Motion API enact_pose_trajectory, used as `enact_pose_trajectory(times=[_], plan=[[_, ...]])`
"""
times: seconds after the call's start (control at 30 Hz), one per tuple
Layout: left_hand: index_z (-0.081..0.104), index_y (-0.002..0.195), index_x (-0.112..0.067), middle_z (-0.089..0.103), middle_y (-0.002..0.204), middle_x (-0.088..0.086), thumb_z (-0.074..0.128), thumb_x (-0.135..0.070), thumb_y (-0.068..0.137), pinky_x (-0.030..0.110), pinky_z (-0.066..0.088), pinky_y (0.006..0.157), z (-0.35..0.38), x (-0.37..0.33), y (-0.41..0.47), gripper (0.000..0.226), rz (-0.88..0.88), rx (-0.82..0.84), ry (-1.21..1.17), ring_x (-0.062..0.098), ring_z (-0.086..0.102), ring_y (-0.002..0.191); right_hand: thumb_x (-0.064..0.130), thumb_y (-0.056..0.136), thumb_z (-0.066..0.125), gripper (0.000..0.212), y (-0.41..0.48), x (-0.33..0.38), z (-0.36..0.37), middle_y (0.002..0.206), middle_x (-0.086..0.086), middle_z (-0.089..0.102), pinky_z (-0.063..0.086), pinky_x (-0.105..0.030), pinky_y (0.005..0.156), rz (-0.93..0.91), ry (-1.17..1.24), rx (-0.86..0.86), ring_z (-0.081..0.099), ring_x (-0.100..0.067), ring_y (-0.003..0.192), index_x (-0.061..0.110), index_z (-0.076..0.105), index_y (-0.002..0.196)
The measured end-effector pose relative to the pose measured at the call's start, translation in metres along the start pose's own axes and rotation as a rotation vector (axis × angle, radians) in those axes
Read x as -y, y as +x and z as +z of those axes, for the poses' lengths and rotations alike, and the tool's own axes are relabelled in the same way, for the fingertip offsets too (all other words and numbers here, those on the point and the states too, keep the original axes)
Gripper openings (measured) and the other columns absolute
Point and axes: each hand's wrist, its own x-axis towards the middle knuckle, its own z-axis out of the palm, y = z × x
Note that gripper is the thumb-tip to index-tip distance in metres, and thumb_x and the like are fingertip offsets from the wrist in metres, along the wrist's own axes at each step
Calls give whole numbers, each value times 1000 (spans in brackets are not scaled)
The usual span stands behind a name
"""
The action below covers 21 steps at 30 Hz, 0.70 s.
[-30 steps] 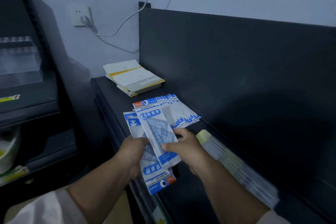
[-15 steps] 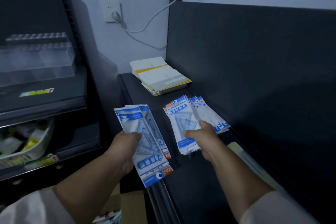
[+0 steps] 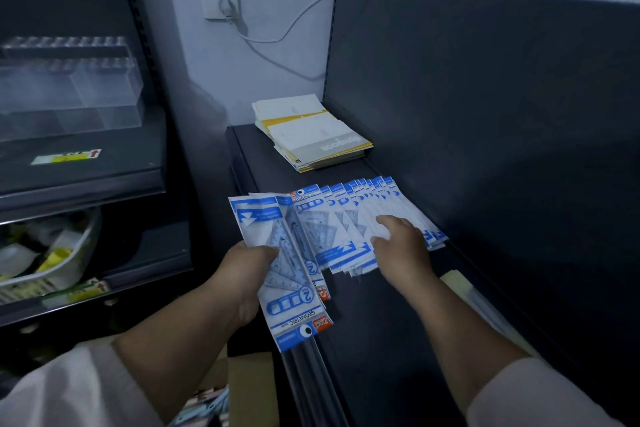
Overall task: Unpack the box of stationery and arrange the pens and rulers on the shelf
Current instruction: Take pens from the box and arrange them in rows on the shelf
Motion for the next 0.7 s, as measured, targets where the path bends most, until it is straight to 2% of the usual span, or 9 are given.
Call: enact_pose_trajectory(times=[0.07, 0.13, 0.2, 0.27, 0.33, 0.43, 0.57, 0.63, 0.7], plan=[[55, 105, -8, 68, 84, 16, 49, -6, 96, 37, 52, 50, 0, 0, 0, 12, -1, 10, 3, 32, 67, 67, 27, 98, 47, 47, -9, 3, 5, 154, 4, 29, 23, -36, 115, -169, -165, 52, 19, -18, 141, 25, 39, 144], [55, 110, -7, 68, 87, 17, 50, -6, 95, 38, 52, 52, 0, 0, -1, 16, 1, 17, 5, 33, 67, 69, 36, 101, 37, 49, -16, 6, 11, 160, 10, 11, 5, -41, 119, -272, -310, 201, 0, -16, 147, 33, 27, 149], [54, 112, -7, 68, 90, 17, 50, -6, 95, 39, 52, 55, -2, -1, -2, 17, -1, 25, -1, 34, 67, 72, 39, 102, 31, 49, -20, 5, 17, 161, 11, 3, -4, -43, 118, -279, -448, 349, -8, -17, 147, 36, 21, 150], [54, 114, -7, 68, 93, 18, 51, -6, 95, 42, 53, 58, -4, -2, -4, 19, -2, 42, -5, 35, 66, 75, 37, 103, 30, 48, -21, 5, 19, 161, 9, 4, -5, -43, 119, -249, -460, 369, -8, -18, 148, 35, 23, 150], [53, 114, -9, 68, 97, 19, 51, -6, 95, 45, 54, 62, -6, -4, -6, 19, 2, 61, -8, 35, 66, 78, 32, 102, 34, 45, -23, 10, 18, 160, 5, 15, 3, -42, 120, -237, -343, 248, 2, -19, 147, 31, 33, 147], [54, 115, -12, 68, 104, 20, 50, -3, 94, 51, 55, 71, -9, -7, -10, 23, 16, 125, -4, 39, 67, 87, 28, 100, 44, 38, -25, 27, 10, 145, 1, 45, 33, -35, 110, -167, 49, 117, 39, -17, 134, 21, 49, 138], [58, 115, -11, 71, 102, 19, 53, -2, 93, 56, 54, 78, -10, -11, -18, 24, 26, 217, 71, 39, 68, 89, 30, 97, 52, 29, -31, 56, -9, 114, 3, 65, 49, -28, 82, 92, 694, 261, 63, -16, 102, 21, 55, 124], [59, 112, -10, 72, 99, 18, 56, -2, 91, 58, 54, 78, -10, -12, -22, 23, 31, 263, 121, 39, 68, 87, 27, 95, 57, 22, -34, 62, -16, 104, 0, 69, 51, -28, 73, 201, 875, 346, 67, -17, 90, 19, 58, 116], [60, 111, -10, 72, 98, 18, 58, -2, 90, 57, 54, 78, -9, -14, -26, 23, 30, 310, 170, 38, 69, 86, 20, 94, 59, 13, -38, 64, -20, 97, -2, 70, 52, -27, 65, 210, 957, 389, 67, -16, 82, 16, 60, 107]])
